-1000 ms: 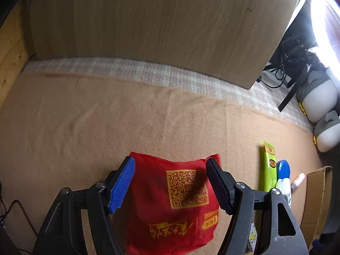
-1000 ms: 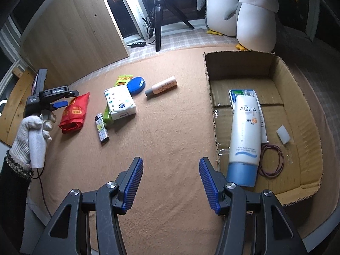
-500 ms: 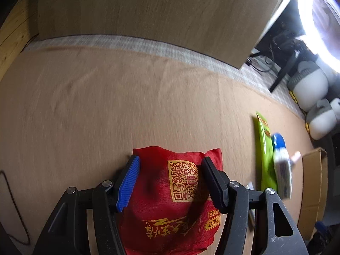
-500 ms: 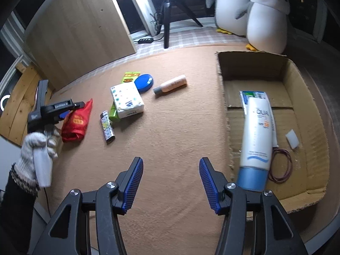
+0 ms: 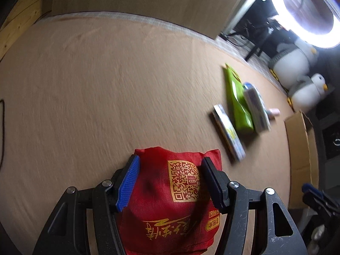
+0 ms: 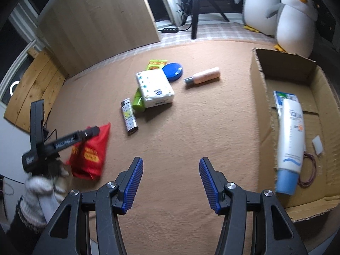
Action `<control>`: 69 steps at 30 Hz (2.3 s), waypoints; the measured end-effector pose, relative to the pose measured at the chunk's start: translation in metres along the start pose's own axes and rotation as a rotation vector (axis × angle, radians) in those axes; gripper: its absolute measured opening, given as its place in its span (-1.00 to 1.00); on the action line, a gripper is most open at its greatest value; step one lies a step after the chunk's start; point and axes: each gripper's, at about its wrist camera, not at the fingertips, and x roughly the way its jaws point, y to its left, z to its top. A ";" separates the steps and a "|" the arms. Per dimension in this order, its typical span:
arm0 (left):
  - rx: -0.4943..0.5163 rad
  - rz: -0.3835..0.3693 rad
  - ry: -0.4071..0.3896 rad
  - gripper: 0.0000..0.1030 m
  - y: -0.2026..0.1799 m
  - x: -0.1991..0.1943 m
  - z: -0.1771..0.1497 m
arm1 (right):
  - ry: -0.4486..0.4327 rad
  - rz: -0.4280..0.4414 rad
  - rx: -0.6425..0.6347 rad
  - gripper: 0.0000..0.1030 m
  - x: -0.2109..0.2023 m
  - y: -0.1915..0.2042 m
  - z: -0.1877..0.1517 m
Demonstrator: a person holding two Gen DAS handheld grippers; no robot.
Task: Organize objects
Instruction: 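Lift the red bag with the left gripper while the right gripper grasps it too, then carry the red bag with both grippers into the box and release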
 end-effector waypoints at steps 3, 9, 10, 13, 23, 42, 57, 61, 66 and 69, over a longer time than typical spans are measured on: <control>0.025 -0.001 0.008 0.24 -0.007 -0.007 -0.016 | 0.012 0.014 -0.009 -0.01 0.006 0.007 -0.005; 0.054 -0.048 0.018 0.53 -0.003 -0.027 -0.022 | 0.061 0.073 -0.018 0.08 0.021 0.023 -0.017; 0.066 -0.050 0.014 0.58 -0.001 -0.032 -0.023 | 0.070 0.081 -0.015 0.09 0.024 0.026 -0.018; 0.102 -0.093 0.034 0.71 0.008 -0.044 -0.027 | 0.108 0.131 0.007 0.10 0.036 0.034 -0.023; 0.175 -0.207 0.125 0.71 0.025 -0.048 -0.041 | 0.198 0.223 0.012 0.11 0.074 0.070 -0.017; 0.216 -0.253 0.180 0.61 0.022 -0.029 -0.047 | 0.278 0.305 0.011 0.13 0.105 0.103 -0.007; 0.199 -0.243 0.143 0.46 -0.008 -0.033 -0.058 | 0.264 0.324 -0.026 0.13 0.091 0.094 -0.010; 0.226 -0.266 0.130 0.46 -0.035 -0.038 -0.059 | 0.225 0.312 -0.015 0.13 0.069 0.073 -0.009; 0.280 -0.307 0.106 0.46 -0.084 -0.045 -0.057 | 0.150 0.282 0.011 0.13 0.032 0.036 -0.003; 0.318 -0.338 0.097 0.46 -0.119 -0.045 -0.055 | 0.101 0.256 0.030 0.13 0.007 0.008 0.001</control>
